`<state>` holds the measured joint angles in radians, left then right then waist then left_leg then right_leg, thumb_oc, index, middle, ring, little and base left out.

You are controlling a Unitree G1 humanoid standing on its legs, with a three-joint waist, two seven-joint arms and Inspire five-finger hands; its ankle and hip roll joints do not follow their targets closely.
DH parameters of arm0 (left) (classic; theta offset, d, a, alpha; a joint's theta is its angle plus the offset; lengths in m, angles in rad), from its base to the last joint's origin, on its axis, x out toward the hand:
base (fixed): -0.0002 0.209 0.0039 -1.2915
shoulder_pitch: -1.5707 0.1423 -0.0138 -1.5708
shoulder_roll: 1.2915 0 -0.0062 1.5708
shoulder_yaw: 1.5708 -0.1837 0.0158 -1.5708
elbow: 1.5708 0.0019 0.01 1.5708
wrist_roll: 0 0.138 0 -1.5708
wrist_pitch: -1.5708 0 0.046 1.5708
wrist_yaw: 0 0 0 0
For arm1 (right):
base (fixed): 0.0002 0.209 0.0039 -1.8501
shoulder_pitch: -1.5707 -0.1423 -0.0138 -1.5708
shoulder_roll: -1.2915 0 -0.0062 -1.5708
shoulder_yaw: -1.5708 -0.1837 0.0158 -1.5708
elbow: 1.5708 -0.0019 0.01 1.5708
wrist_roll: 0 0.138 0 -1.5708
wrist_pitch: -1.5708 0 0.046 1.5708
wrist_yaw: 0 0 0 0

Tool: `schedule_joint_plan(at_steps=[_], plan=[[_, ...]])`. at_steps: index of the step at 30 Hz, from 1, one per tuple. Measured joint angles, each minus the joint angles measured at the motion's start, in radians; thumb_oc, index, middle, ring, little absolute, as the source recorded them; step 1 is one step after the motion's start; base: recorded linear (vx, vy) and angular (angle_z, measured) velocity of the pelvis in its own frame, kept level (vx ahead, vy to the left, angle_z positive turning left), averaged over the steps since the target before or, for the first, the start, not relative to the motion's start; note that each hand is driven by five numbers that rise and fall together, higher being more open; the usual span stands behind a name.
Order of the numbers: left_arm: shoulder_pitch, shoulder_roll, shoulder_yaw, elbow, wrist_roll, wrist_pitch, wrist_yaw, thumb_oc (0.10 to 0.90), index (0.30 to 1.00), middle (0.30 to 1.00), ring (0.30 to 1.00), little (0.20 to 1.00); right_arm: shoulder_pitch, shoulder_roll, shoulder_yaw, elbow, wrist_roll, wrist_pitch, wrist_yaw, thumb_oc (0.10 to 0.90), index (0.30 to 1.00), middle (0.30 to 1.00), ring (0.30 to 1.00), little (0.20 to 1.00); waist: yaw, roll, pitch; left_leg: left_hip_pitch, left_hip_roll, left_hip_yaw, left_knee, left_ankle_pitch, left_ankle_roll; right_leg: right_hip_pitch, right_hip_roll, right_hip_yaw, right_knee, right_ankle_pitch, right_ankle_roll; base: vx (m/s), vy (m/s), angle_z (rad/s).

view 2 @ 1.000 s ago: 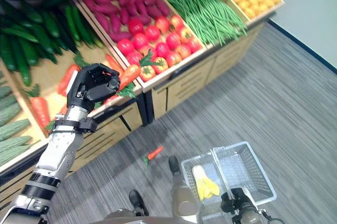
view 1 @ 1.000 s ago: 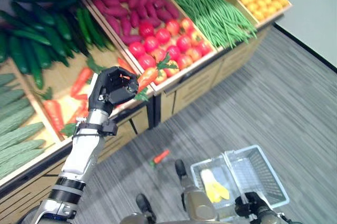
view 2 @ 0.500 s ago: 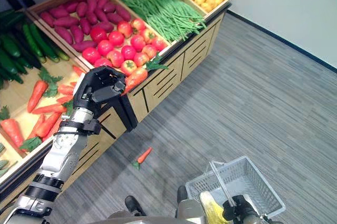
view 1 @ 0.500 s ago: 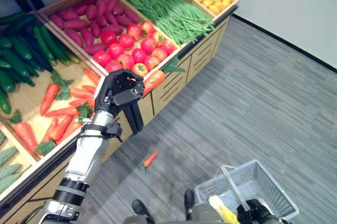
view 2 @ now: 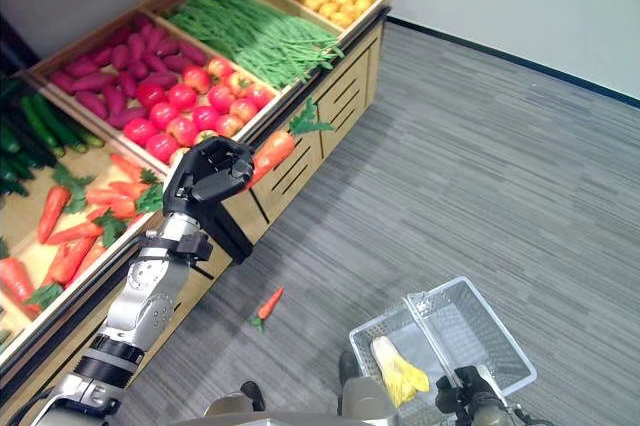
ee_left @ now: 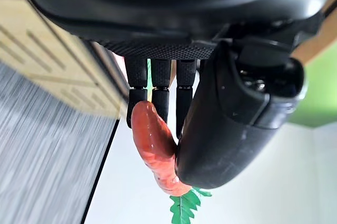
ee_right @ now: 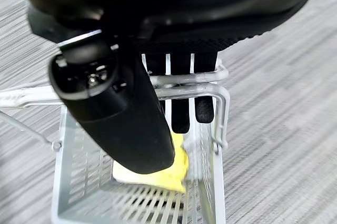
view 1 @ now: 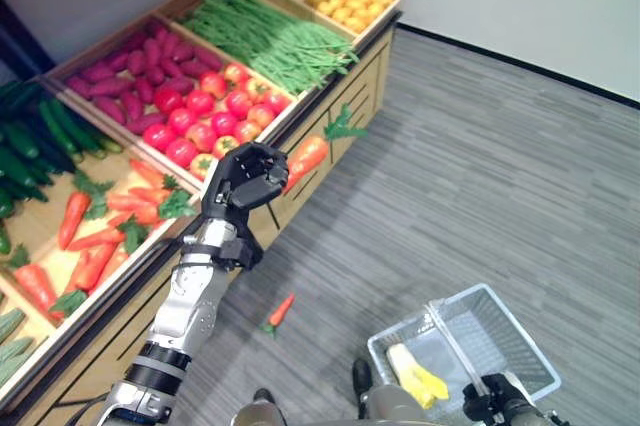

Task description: Get the vegetables into the basket

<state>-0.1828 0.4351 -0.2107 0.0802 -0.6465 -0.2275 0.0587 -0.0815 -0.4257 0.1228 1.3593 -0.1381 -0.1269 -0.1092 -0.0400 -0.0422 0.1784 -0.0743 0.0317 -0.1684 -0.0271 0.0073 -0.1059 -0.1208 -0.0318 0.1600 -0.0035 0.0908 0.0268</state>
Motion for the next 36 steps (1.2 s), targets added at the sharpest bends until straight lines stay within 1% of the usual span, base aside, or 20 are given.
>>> schedule_joint_plan(at_steps=[1, 4, 5, 6, 7, 11, 15, 16, 17, 18, 19, 20, 21, 22, 23, 24, 25, 28, 29, 36], plan=[[0.000, 0.000, 0.002, 0.001, 0.000, 0.000, 0.001, 0.400, 0.300, 0.300, 0.300, 0.300, -0.005, -0.001, 0.001, -0.007, 0.000, 0.003, 0.000, 0.400, 0.300, 0.300, 0.300, 0.300, 0.000, 0.005, 0.004, -0.014, 0.003, 0.003, -0.010, 0.004, 0.007, -0.001, 0.013, 0.018, -0.007, 0.005, -0.008, 0.09, 0.324, -0.75], [-0.006, -0.001, 0.002, 0.006, 0.000, 0.000, 0.004, 0.400, 0.300, 0.300, 0.300, 0.300, -0.014, 0.000, 0.005, -0.013, 0.000, 0.005, -0.001, 0.400, 0.300, 0.300, 0.300, 0.300, -0.018, 0.009, 0.008, -0.053, 0.005, 0.021, 0.030, 0.006, 0.009, 0.004, 0.019, 0.017, -0.019, 0.007, -0.005, 0.07, 0.381, -0.60], [-0.011, 0.000, 0.001, 0.004, 0.000, -0.009, -0.005, 0.400, 0.300, 0.300, 0.300, 0.300, 0.051, -0.005, 0.003, -0.021, 0.001, 0.009, -0.005, 0.400, 0.300, 0.300, 0.300, 0.300, -0.041, 0.019, 0.043, -0.049, -0.016, 0.164, 0.062, 0.016, 0.086, -0.017, -0.006, 0.056, -0.014, 0.002, 0.019, 0.02, 0.339, -1.41], [-0.009, 0.004, 0.001, 0.003, 0.000, -0.009, -0.005, 0.400, 0.300, 0.300, 0.300, 0.300, 0.064, -0.001, 0.000, -0.023, 0.002, 0.011, -0.005, 0.400, 0.300, 0.300, 0.300, 0.300, -0.051, 0.017, 0.043, -0.037, -0.031, 0.193, 0.039, 0.029, 0.103, -0.026, -0.023, 0.065, -0.016, 0.003, 0.028, 0.01, 0.315, -1.70], [-0.002, 0.014, 0.003, 0.002, 0.000, -0.009, -0.005, 0.400, 0.300, 0.300, 0.300, 0.300, 0.082, 0.000, -0.007, -0.040, 0.005, 0.017, -0.003, 0.400, 0.300, 0.300, 0.300, 0.300, -0.048, 0.019, 0.044, -0.017, -0.038, 0.247, 0.000, 0.054, 0.119, -0.042, -0.041, 0.086, -0.002, 0.016, 0.061, -0.01, 0.133, -0.72], [0.007, 0.029, 0.008, 0.000, 0.000, -0.011, -0.007, 0.400, 0.300, 0.300, 0.300, 0.300, 0.114, 0.029, -0.008, -0.055, 0.032, 0.018, -0.005, 0.400, 0.300, 0.300, 0.300, 0.300, -0.065, 0.013, 0.047, 0.019, -0.084, 0.320, -0.042, 0.056, 0.147, -0.059, -0.084, 0.114, -0.003, 0.051, 0.101, -0.01, 0.177, -0.50], [0.017, 0.037, 0.010, 0.002, 0.000, -0.011, -0.018, 0.400, 0.300, 0.300, 0.300, 0.300, 0.125, 0.038, -0.010, -0.070, 0.033, 0.017, -0.001, 0.400, 0.300, 0.300, 0.300, 0.300, -0.077, 0.006, 0.049, 0.056, -0.097, 0.374, -0.051, 0.042, 0.158, -0.054, -0.083, 0.141, 0.003, 0.066, 0.116, -0.04, 0.108, -0.47], [0.018, 0.053, 0.014, 0.003, 0.001, -0.014, -0.019, 0.400, 0.300, 0.300, 0.300, 0.300, 0.109, 0.041, -0.010, -0.085, 0.032, 0.016, 0.000, 0.400, 0.300, 0.300, 0.300, 0.300, -0.073, -0.004, 0.054, 0.069, -0.092, 0.420, -0.052, 0.047, 0.165, -0.061, -0.073, 0.149, -0.006, 0.100, 0.129, -0.11, 0.109, -0.79], [0.015, 0.069, 0.019, 0.009, 0.001, -0.014, -0.020, 0.400, 0.300, 0.300, 0.300, 0.300, 0.090, 0.043, -0.009, -0.089, 0.032, 0.016, 0.002, 0.400, 0.300, 0.300, 0.300, 0.300, -0.070, -0.010, 0.054, 0.066, -0.086, 0.443, -0.052, 0.038, 0.168, -0.067, -0.076, 0.132, -0.018, 0.118, 0.130, -0.11, 0.086, -0.68], [0.014, 0.069, 0.018, 0.010, 0.002, -0.014, -0.024, 0.400, 0.300, 0.300, 0.300, 0.300, 0.091, 0.047, -0.009, -0.089, 0.032, 0.016, 0.001, 0.400, 0.300, 0.300, 0.300, 0.300, -0.073, -0.016, 0.052, 0.067, -0.086, 0.463, -0.047, 0.043, 0.175, -0.071, -0.076, 0.059, -0.025, 0.126, 0.120, -0.12, 0.104, -0.82], [0.029, 0.110, 0.021, 0.008, 0.005, -0.015, -0.029, 0.400, 0.300, 0.300, 0.300, 0.300, 0.081, 0.063, -0.010, -0.082, 0.031, 0.018, 0.004, 0.400, 0.300, 0.300, 0.300, 0.300, -0.035, -0.036, 0.055, 0.081, -0.067, 0.514, -0.045, 0.038, 0.182, -0.076, -0.087, -0.177, -0.038, 0.109, 0.075, -0.06, 0.051, -0.69], [0.039, 0.114, 0.030, 0.015, 0.010, -0.014, -0.028, 0.400, 0.300, 0.300, 0.300, 0.300, 0.072, 0.063, -0.016, -0.079, 0.031, 0.017, 0.005, 0.400, 0.300, 0.300, 0.300, 0.300, -0.029, -0.023, 0.061, 0.084, -0.054, 0.525, -0.045, 0.038, 0.183, -0.083, -0.100, -0.283, -0.003, 0.059, 0.013, -0.04, 0.032, -0.76], [0.055, 0.104, 0.044, 0.016, 0.014, -0.009, -0.026, 0.400, 0.300, 0.300, 0.300, 0.300, 0.054, 0.061, -0.022, -0.071, 0.031, 0.018, 0.001, 0.400, 0.300, 0.300, 0.300, 0.300, -0.030, 0.002, 0.061, 0.084, -0.025, 0.540, -0.044, 0.037, 0.182, -0.098, -0.107, -0.304, 0.079, 0.025, 0.047, -0.03, 0.015, -0.60], [0.076, 0.097, 0.054, 0.015, 0.020, -0.008, -0.026, 0.400, 0.300, 0.300, 0.300, 0.300, 0.055, 0.054, -0.033, -0.047, 0.030, 0.031, -0.004, 0.400, 0.300, 0.300, 0.300, 0.300, 0.003, 0.023, 0.051, 0.097, 0.013, 0.563, -0.042, 0.033, 0.173, -0.109, -0.123, -0.326, 0.233, -0.030, 0.088, 0.01, -0.038, -0.55], [0.085, 0.107, 0.059, 0.013, 0.020, -0.009, -0.026, 0.400, 0.300, 0.300, 0.300, 0.300, 0.069, 0.052, -0.036, -0.050, 0.030, 0.026, -0.002, 0.400, 0.300, 0.300, 0.300, 0.300, 0.015, 0.011, 0.043, 0.108, 0.019, 0.567, -0.039, 0.023, 0.158, -0.068, -0.145, -0.317, 0.242, -0.039, 0.106, 0.05, -0.060, -0.48], [0.087, 0.119, 0.063, 0.013, 0.020, -0.008, -0.026, 0.400, 0.300, 0.300, 0.300, 0.300, 0.074, 0.052, -0.036, -0.053, 0.031, 0.025, -0.003, 0.400, 0.300, 0.300, 0.300, 0.300, 0.020, -0.007, 0.032, 0.112, 0.012, 0.567, -0.037, 0.026, 0.137, -0.027, -0.159, -0.284, 0.195, -0.052, 0.128, 0.06, -0.092, -0.24], [0.089, 0.120, 0.067, 0.013, 0.020, -0.007, -0.026, 0.400, 0.300, 0.300, 0.300, 0.300, 0.071, 0.040, -0.037, -0.053, 0.031, 0.026, -0.003, 0.400, 0.300, 0.300, 0.300, 0.300, 0.023, -0.011, 0.029, 0.120, 0.013, 0.574, -0.043, 0.033, 0.126, 0.006, -0.153, -0.288, 0.142, -0.060, 0.126, 0.06, -0.096, -0.20], [0.092, 0.099, 0.065, 0.013, 0.022, -0.001, -0.056, 0.400, 0.300, 0.300, 0.300, 0.300, 0.050, -0.006, -0.036, -0.069, 0.030, 0.025, -0.008, 0.400, 0.300, 0.300, 0.300, 0.300, 0.018, 0.017, 0.012, 0.137, 0.035, 0.586, -0.045, 0.043, 0.109, 0.052, -0.121, -0.267, 0.061, -0.054, 0.118, 0.06, -0.164, -0.22], [0.092, 0.086, 0.063, 0.009, 0.022, -0.001, -0.067, 0.400, 0.300, 0.300, 0.300, 0.300, 0.047, -0.026, -0.035, -0.097, 0.030, 0.024, -0.011, 0.400, 0.300, 0.300, 0.300, 0.300, 0.013, 0.030, 0.002, 0.137, 0.052, 0.589, -0.044, 0.046, 0.096, 0.063, -0.100, -0.264, 0.033, -0.043, 0.102, 0.05, -0.197, -0.15], [0.095, 0.077, 0.038, 0.010, 0.021, 0.003, -0.072, 0.400, 0.300, 0.300, 0.300, 0.300, 0.022, -0.042, -0.003, -0.205, 0.029, 0.017, -0.012, 0.400, 0.300, 0.300, 0.300, 0.300, 0.010, 0.030, -0.012, 0.136, 0.084, 0.611, -0.054, 0.068, 0.063, 0.093, -0.057, -0.234, -0.083, 0.025, 0.067, 0.01, -0.149, -0.16]])
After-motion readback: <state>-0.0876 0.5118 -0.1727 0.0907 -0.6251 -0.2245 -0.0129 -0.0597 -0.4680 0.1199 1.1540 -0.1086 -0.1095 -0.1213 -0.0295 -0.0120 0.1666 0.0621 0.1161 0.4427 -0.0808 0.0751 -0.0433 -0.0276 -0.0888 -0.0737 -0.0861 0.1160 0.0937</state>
